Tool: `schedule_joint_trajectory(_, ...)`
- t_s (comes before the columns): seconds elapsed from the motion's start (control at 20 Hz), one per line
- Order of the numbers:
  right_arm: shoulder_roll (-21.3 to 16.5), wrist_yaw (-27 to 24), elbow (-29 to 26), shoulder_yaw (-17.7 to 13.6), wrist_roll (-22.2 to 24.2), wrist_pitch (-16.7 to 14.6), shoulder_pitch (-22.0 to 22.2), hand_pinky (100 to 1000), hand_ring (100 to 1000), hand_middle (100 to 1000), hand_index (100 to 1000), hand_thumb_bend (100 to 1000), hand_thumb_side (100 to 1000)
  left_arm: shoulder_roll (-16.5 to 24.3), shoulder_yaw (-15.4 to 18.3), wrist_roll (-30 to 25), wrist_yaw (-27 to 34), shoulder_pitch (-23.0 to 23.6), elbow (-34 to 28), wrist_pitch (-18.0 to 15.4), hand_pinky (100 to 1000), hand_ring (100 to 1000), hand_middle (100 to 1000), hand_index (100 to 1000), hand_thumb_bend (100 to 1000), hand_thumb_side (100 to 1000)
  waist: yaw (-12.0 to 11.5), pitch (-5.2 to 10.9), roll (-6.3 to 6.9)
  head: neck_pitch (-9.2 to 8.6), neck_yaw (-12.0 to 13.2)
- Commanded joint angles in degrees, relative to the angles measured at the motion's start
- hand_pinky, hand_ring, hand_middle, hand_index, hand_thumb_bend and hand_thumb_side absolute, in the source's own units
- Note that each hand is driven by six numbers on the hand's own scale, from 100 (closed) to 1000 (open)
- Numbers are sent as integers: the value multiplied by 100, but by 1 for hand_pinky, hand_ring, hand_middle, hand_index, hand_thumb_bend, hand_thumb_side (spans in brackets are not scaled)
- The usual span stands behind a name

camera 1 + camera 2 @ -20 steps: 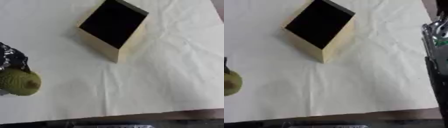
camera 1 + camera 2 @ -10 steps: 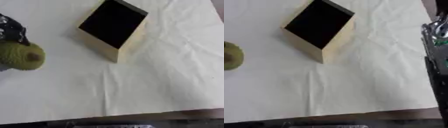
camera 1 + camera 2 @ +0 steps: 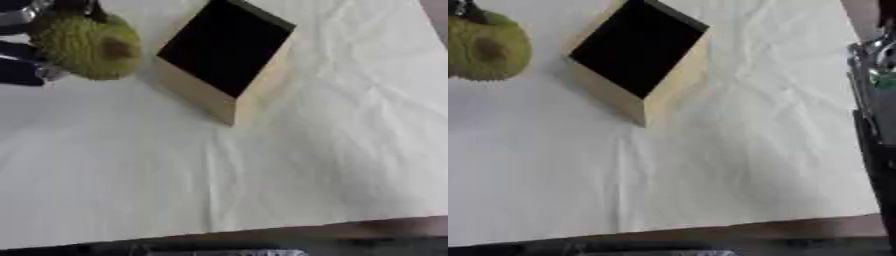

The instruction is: Pick up objects on the table and place them in the box.

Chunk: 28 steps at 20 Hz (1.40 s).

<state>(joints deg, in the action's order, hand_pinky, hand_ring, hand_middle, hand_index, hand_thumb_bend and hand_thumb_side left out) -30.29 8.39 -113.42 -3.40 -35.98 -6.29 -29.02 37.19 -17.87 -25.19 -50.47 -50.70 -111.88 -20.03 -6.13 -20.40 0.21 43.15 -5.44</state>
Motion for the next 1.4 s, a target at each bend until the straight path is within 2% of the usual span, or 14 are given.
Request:
schedule_joint_trajectory(0.05,-209,-2,-117,0,44,-27,-130,800,673,679,814,395,634,-357,5,190,-613,-305,159,-81,332,352,425,598,205,100,24,107,-8,-137,123)
schedule_joint_trajectory(0.25,-193,-31,-117,29,82,-51,-237,800,673,679,814,395,635,-873,-7,375,-1231,-678,639,-165,312,344,414,588,197,100,104,64,-45,-236,247)
schedule_joint_trajectory(0.35,-170,-49,-117,45,105,-63,-298,800,673,679,814,395,635,-1093,9,481,-1347,-844,934,-174,303,342,411,588,197,100,161,36,-64,-285,337)
schedule_joint_trajectory(0.4,-156,-57,-117,53,115,-68,-331,800,674,680,814,395,635,-1185,21,531,-1381,-919,1090,-173,335,352,413,589,204,100,192,22,-74,-309,382)
schedule_joint_trajectory(0.6,-98,-91,-117,82,163,-93,-456,800,674,680,814,396,634,-1503,39,699,-1506,-1189,1758,-235,355,363,406,586,230,100,313,-17,-106,-394,540)
schedule_joint_trajectory(0.8,-13,-131,-117,104,202,-115,-559,800,674,680,814,396,633,-1828,119,793,-1771,-1419,2503,-270,347,362,397,579,252,100,464,-39,-147,-490,696)
schedule_joint_trajectory(1.05,112,-189,-117,143,248,-124,-657,800,674,680,814,395,634,-2229,266,1046,-2133,-1561,3245,-97,319,350,381,568,255,108,623,-67,-198,-563,878)
schedule_joint_trajectory(1.4,286,-252,-117,168,283,-144,-745,799,674,680,814,397,634,-2647,325,1182,-2648,-1598,3933,-14,324,353,385,577,292,163,784,-72,-240,-591,1013)
